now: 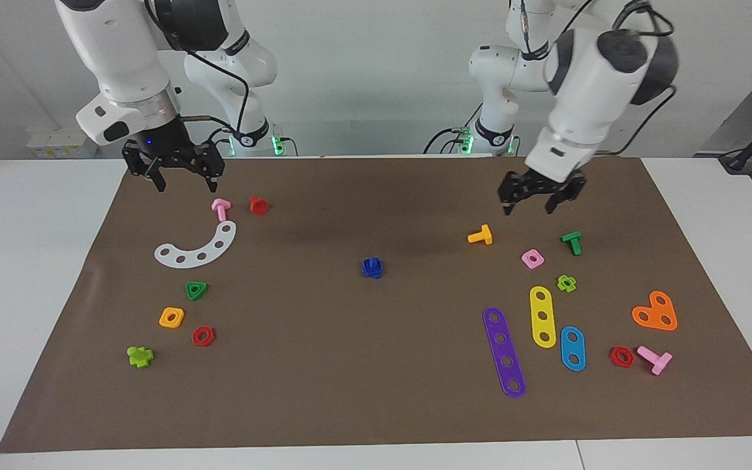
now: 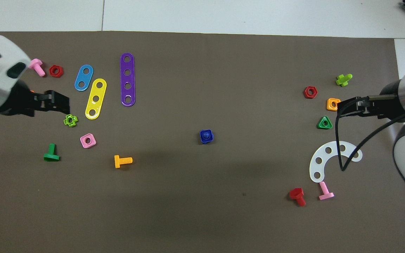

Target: Unscrew and place screws in storage area

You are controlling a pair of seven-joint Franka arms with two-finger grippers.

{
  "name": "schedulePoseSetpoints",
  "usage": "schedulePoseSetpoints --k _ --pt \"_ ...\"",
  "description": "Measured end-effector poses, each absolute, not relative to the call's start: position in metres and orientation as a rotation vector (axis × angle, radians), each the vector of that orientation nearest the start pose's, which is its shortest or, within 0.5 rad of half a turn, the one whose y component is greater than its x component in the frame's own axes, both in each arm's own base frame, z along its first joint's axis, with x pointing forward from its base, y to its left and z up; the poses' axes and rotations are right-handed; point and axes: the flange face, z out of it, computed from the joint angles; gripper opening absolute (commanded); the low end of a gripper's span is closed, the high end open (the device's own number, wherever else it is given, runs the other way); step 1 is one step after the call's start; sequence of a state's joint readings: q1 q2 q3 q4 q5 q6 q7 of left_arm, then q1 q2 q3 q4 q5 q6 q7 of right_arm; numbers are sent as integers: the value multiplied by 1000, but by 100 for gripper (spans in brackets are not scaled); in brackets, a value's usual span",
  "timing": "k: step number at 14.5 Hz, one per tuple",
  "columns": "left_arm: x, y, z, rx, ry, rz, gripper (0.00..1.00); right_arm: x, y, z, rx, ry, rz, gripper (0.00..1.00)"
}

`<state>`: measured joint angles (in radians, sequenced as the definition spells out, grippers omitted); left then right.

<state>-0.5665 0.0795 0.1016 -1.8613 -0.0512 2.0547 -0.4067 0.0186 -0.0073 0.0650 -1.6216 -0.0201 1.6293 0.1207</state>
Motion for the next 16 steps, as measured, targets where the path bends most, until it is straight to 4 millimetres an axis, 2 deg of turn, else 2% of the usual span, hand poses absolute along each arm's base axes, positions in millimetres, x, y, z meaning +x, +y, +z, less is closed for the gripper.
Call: schedulePoseSetpoints --k 1,2,5,6,10,12,13,16 --pt "520 -298 463 -3240 62 -187 96 555 45 610 -3160 57 -27 100" --pt "514 -317 451 -3266 54 -212 96 555 45 610 -3160 57 -27 100" --pt "513 -352 432 -3349 44 -295 96 555 45 610 -3160 57 -27 100" --pt "513 -364 420 -3356 45 -309 96 555 45 610 -3160 57 -27 100" --pt "520 -419 350 -3339 26 -285 96 555 45 610 -3160 57 -27 100" --pt "523 -430 329 -3328 36 -269 94 555 45 610 -3160 57 -27 100" --pt "522 -432 324 -3324 41 -261 93 555 45 610 -3160 57 -27 100" --pt "520 -432 322 -3318 46 -243 80 555 45 610 -3160 57 -27 100"
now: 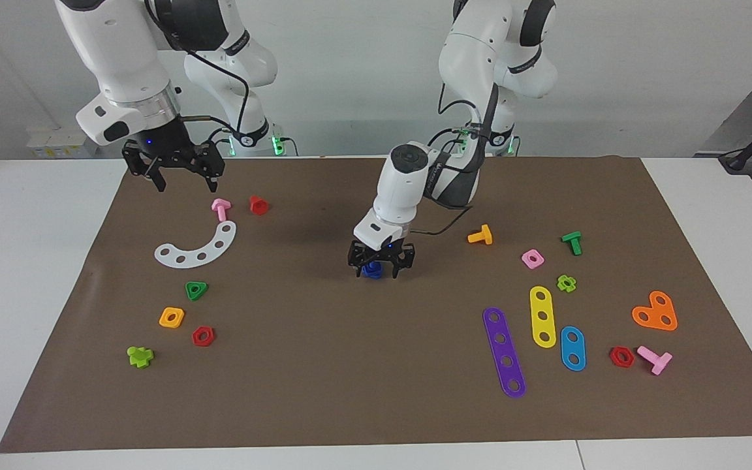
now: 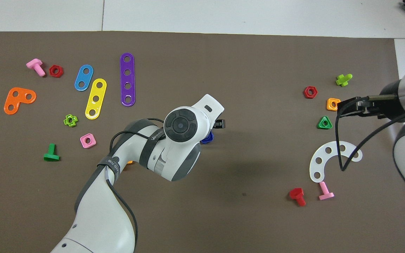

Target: Unscrew and place screws in storage area

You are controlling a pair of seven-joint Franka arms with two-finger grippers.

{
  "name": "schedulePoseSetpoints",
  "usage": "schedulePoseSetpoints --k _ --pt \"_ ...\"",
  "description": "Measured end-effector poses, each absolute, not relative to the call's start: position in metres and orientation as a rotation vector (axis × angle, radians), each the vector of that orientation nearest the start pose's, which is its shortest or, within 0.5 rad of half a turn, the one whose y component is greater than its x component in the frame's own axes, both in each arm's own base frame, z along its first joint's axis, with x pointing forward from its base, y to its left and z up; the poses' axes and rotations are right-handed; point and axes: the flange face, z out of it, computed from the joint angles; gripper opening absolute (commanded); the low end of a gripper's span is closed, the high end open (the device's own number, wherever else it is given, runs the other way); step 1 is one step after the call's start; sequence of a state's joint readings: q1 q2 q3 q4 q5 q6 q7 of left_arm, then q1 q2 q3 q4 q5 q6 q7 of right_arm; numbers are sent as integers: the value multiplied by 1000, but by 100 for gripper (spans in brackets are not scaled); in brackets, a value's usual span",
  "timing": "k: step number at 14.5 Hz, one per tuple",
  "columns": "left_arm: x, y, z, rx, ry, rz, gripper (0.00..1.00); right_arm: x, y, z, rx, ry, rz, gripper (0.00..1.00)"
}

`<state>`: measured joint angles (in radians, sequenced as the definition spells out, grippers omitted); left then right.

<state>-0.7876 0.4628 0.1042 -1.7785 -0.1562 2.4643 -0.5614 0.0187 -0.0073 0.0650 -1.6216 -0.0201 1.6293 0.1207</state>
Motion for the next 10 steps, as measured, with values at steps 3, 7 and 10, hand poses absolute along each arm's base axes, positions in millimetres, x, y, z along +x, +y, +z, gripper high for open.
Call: schedulePoseSetpoints --k 3,7,10 --pt "508 -437 312 -3288 75 -150 67 555 45 610 -3160 57 -27 100" --pt "498 -443 308 -3276 103 -116 29 555 45 610 -3160 57 -27 100" --pt "498 -442 308 -3272 101 -107 0 555 45 610 -3160 57 -27 100"
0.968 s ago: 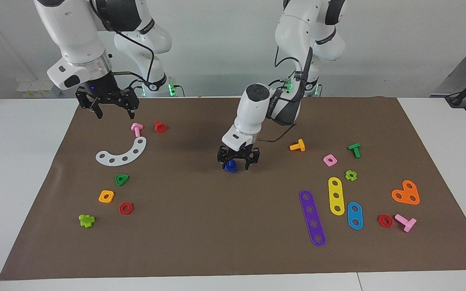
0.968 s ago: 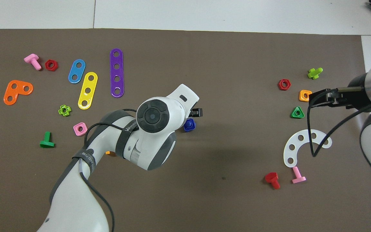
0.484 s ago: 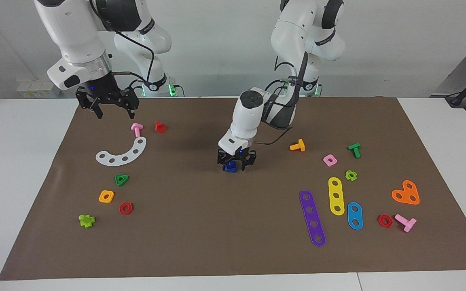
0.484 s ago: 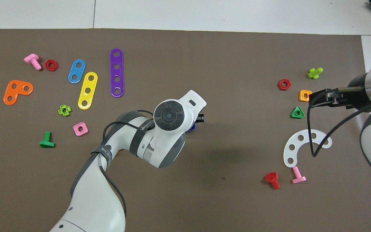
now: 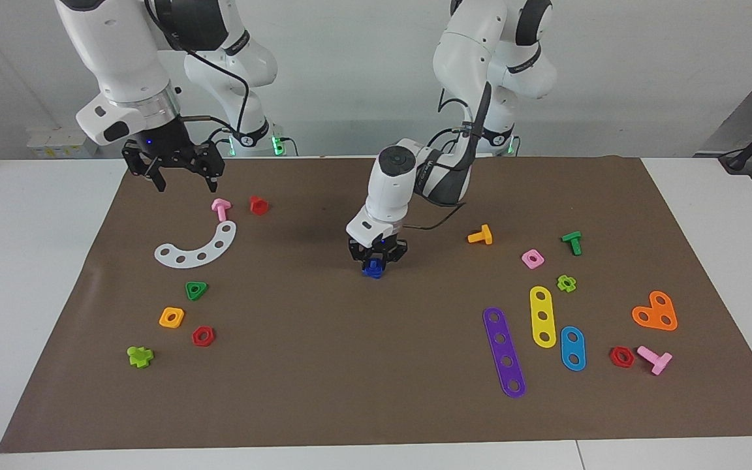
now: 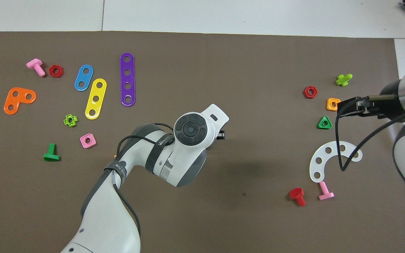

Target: Unscrew and place screws in storage area

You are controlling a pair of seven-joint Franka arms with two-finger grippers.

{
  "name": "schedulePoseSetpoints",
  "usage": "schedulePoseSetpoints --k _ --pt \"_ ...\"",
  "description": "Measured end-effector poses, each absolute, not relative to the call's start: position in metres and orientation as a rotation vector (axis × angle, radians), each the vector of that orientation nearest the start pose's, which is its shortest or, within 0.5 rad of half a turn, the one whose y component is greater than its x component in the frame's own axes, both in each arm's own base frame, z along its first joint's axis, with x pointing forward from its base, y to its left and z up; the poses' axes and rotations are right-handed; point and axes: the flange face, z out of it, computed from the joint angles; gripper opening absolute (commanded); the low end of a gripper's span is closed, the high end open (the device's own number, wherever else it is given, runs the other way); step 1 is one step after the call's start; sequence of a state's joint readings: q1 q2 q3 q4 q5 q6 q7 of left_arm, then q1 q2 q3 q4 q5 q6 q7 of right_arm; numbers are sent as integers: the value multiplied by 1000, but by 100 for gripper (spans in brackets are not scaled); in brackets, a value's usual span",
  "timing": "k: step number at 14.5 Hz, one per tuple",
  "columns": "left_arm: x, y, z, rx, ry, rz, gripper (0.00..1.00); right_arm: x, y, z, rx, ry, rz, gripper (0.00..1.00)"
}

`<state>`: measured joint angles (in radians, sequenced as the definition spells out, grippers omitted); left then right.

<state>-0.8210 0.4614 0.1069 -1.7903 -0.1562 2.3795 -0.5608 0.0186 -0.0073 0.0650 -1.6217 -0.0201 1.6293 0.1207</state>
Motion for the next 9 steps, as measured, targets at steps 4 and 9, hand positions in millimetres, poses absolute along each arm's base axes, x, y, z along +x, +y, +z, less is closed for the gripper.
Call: schedulePoseSetpoints --k 4,9 --pt "505 -442 324 -3275 40 -43 0 555 45 610 -3160 57 -27 100" --pt "537 -438 408 -3234 -170 97 0 555 45 610 -3160 57 -27 100"
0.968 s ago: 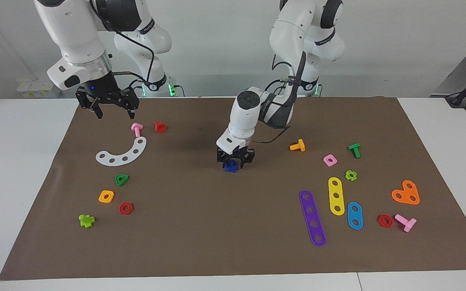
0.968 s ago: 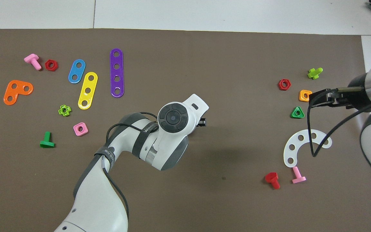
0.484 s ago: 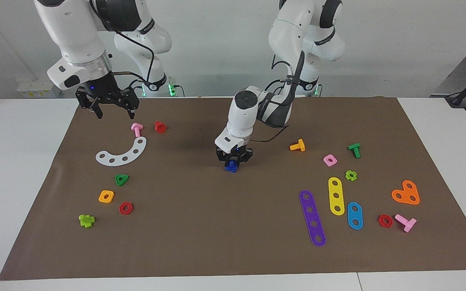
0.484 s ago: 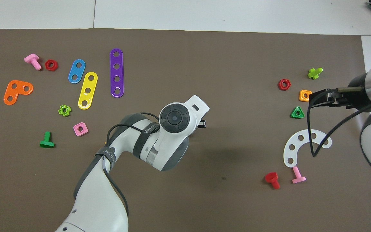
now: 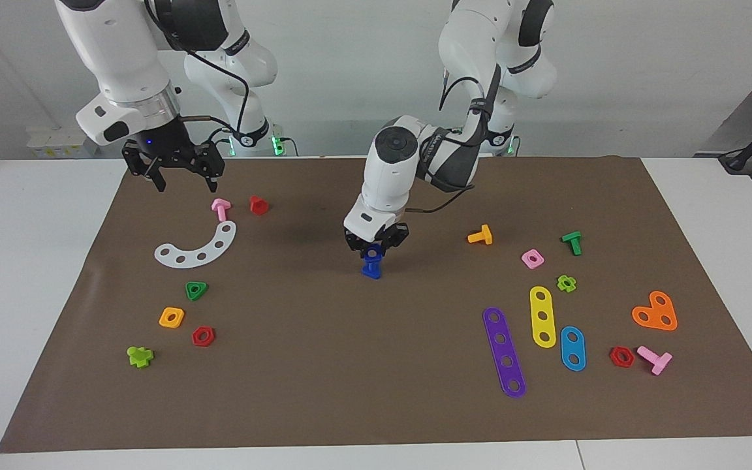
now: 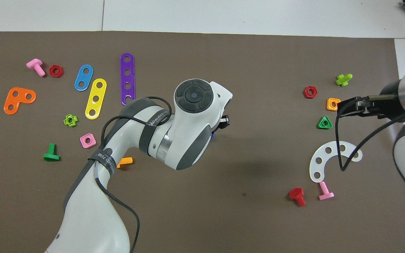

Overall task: Unscrew and place screws in storage area
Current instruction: 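Lift the blue nut and carry it toward the pink square nut, then lower the blue nut beside the pink nut and open the left gripper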

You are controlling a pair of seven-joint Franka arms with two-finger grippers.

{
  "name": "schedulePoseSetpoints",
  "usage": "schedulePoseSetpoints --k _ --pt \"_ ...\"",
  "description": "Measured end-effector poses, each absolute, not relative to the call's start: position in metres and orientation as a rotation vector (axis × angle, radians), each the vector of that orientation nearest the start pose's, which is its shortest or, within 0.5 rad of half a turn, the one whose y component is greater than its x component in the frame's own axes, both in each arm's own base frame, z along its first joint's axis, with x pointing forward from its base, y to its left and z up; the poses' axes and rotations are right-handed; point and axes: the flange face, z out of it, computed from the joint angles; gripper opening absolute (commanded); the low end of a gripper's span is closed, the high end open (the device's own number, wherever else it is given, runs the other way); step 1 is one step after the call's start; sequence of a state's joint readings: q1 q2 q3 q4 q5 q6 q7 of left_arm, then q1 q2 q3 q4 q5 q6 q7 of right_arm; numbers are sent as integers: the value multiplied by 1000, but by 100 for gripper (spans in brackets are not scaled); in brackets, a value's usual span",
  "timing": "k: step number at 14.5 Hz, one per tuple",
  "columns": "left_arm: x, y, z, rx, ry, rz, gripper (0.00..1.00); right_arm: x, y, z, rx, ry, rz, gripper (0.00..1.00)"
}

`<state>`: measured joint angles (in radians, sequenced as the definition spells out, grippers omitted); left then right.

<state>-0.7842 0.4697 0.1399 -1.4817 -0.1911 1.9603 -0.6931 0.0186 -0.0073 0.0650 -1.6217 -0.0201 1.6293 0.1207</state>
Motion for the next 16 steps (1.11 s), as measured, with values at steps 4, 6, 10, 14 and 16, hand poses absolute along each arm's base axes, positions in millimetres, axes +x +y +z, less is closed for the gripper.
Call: schedulePoseSetpoints --k 4,6,10,14,16 --pt "595 -338 459 -3198 -401 154 0 555 45 610 -3160 57 -27 100" --pt "610 -278 488 -3197 -442 177 0 555 45 610 -3160 57 -27 100" --pt "623 -164 469 -3218 -258 267 0 555 45 610 -3160 57 -27 100" --pt "613 -110 408 -3254 -212 149 0 555 45 610 -3160 57 -27 100" --pt "600 -112 388 -3259 -213 105 0 555 45 610 -3160 57 -27 100"
